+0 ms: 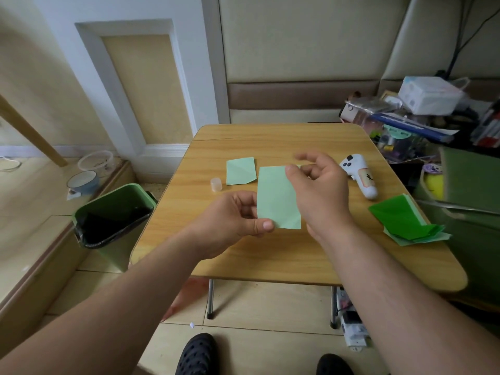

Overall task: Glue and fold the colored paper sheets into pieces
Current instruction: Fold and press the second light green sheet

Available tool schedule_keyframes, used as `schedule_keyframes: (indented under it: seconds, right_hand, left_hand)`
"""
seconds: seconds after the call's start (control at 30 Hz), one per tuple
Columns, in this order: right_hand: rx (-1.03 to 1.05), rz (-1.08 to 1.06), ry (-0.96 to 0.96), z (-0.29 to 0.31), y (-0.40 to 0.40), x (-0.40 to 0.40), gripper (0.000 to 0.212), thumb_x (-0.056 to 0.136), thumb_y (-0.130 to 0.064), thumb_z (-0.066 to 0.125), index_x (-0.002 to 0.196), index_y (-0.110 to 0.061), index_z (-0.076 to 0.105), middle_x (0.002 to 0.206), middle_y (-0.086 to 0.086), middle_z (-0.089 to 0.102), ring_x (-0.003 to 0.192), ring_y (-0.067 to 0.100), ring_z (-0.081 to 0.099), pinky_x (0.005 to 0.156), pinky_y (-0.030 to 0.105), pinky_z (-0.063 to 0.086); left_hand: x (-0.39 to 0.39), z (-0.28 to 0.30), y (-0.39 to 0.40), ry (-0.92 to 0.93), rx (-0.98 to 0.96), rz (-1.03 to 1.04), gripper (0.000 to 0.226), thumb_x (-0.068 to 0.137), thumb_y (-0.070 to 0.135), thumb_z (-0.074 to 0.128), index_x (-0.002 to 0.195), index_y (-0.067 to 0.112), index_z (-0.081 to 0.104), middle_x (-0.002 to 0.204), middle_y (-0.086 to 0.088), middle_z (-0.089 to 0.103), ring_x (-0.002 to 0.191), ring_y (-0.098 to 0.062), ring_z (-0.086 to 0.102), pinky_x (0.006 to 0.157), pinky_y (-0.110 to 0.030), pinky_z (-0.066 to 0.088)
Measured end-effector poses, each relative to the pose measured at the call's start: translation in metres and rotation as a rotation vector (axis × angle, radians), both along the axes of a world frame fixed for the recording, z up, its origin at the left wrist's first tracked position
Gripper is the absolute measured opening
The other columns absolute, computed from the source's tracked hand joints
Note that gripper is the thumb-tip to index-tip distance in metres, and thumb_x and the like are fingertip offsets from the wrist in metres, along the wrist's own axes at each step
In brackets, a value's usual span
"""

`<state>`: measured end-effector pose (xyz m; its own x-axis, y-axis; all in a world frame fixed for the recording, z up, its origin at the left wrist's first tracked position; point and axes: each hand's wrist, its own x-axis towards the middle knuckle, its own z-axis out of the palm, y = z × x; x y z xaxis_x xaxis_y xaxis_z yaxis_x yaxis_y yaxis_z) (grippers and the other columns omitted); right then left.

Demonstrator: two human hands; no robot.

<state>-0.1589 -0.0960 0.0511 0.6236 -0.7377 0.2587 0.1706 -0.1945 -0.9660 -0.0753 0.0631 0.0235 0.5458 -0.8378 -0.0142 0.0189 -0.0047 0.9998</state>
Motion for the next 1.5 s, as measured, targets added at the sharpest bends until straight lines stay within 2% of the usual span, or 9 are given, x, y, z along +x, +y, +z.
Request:
schedule_keyframes:
  seconds: [0.3,0.4,0.53,0.77,0.9,1.07,1.23,1.4,1.5]
  right_hand:
    - [-0.041,0.017,0.124,-0.006,0.010,0.001,0.031,0.096,-0.031,0.071,0.115,-0.038,0.048,0.093,-0.009,0.074,0.082,0.010,0.071,0.070,0.037,0.059]
    - [-0.011,0.099,0.200,-0.016,0.019,0.004,0.027,0.094,-0.024,0.072,0.104,-0.034,0.049,0.086,-0.004,0.074,0.072,0.016,0.074,0.076,0.053,0.063]
    - [-0.035,0.063,0.214,-0.026,0.027,0.012,0.017,0.095,-0.017,0.070,0.092,-0.028,0.057,0.084,-0.002,0.071,0.066,0.013,0.074,0.072,0.050,0.063]
    - [-0.109,-0.022,0.304,-0.042,0.028,0.044,0.009,0.094,-0.025,0.068,0.087,-0.031,0.067,0.085,-0.010,0.073,0.081,0.013,0.073,0.079,0.042,0.062]
    - [-0.155,0.073,0.396,-0.042,0.022,0.056,0.029,0.095,-0.012,0.060,0.113,-0.033,0.071,0.102,-0.018,0.067,0.098,0.011,0.069,0.082,0.027,0.058]
    - [-0.211,0.162,0.511,-0.042,0.015,0.065,0.055,0.092,-0.005,0.051,0.141,-0.027,0.062,0.139,-0.006,0.063,0.114,0.019,0.065,0.091,0.027,0.054]
    - [-0.348,0.257,0.658,-0.027,0.010,0.078,0.067,0.092,-0.001,0.043,0.155,-0.025,0.049,0.158,0.000,0.048,0.138,0.024,0.051,0.109,0.034,0.048]
    - [-0.466,0.350,0.797,-0.013,0.011,0.081,0.065,0.094,-0.001,0.042,0.157,-0.017,0.043,0.160,0.008,0.044,0.143,0.028,0.043,0.109,0.032,0.042]
    - [-0.495,0.324,0.781,-0.016,0.012,0.077,0.064,0.095,-0.001,0.042,0.157,-0.014,0.042,0.160,0.007,0.043,0.145,0.028,0.042,0.113,0.032,0.040]
  left_hand:
    - [0.008,0.001,0.002,0.119,-0.008,0.132,0.022,0.095,-0.001,0.065,0.112,0.012,0.072,0.091,-0.001,0.075,0.081,-0.010,0.066,0.073,-0.021,0.052]
    - [0.012,0.003,0.001,0.177,-0.058,0.211,0.023,0.099,-0.002,0.058,0.111,0.012,0.072,0.090,0.004,0.074,0.082,-0.008,0.066,0.077,-0.022,0.054]
    - [0.019,0.004,0.000,0.284,-0.058,0.265,0.024,0.103,-0.002,0.051,0.112,0.007,0.072,0.084,0.004,0.071,0.076,-0.010,0.062,0.075,-0.024,0.053]
    - [0.035,-0.004,0.001,-0.216,0.257,0.635,0.033,0.091,0.029,0.077,0.115,0.033,0.055,0.089,0.003,0.075,0.072,-0.012,0.070,0.065,-0.031,0.058]
    - [0.054,-0.011,-0.009,-0.484,0.377,0.741,0.017,0.093,0.040,0.072,0.098,0.034,0.057,0.083,0.008,0.073,0.077,-0.012,0.069,0.068,-0.033,0.054]
    - [0.064,-0.013,-0.016,-0.483,0.404,0.734,0.019,0.097,0.038,0.065,0.112,0.030,0.074,0.102,0.013,0.075,0.095,-0.011,0.069,0.086,-0.032,0.055]
    - [0.062,-0.009,-0.018,-0.456,0.470,0.696,0.044,0.096,0.027,0.059,0.140,0.026,0.064,0.133,0.009,0.069,0.111,-0.012,0.066,0.099,-0.033,0.053]
    - [0.059,-0.009,-0.016,-0.487,0.559,0.642,0.056,0.095,0.028,0.057,0.151,0.028,0.051,0.127,0.004,0.069,0.081,-0.006,0.065,0.077,-0.030,0.054]
    - [0.058,-0.011,-0.016,-0.553,0.587,0.604,0.059,0.095,0.030,0.058,0.153,0.024,0.049,0.140,-0.002,0.064,0.110,-0.021,0.066,0.099,-0.039,0.053]
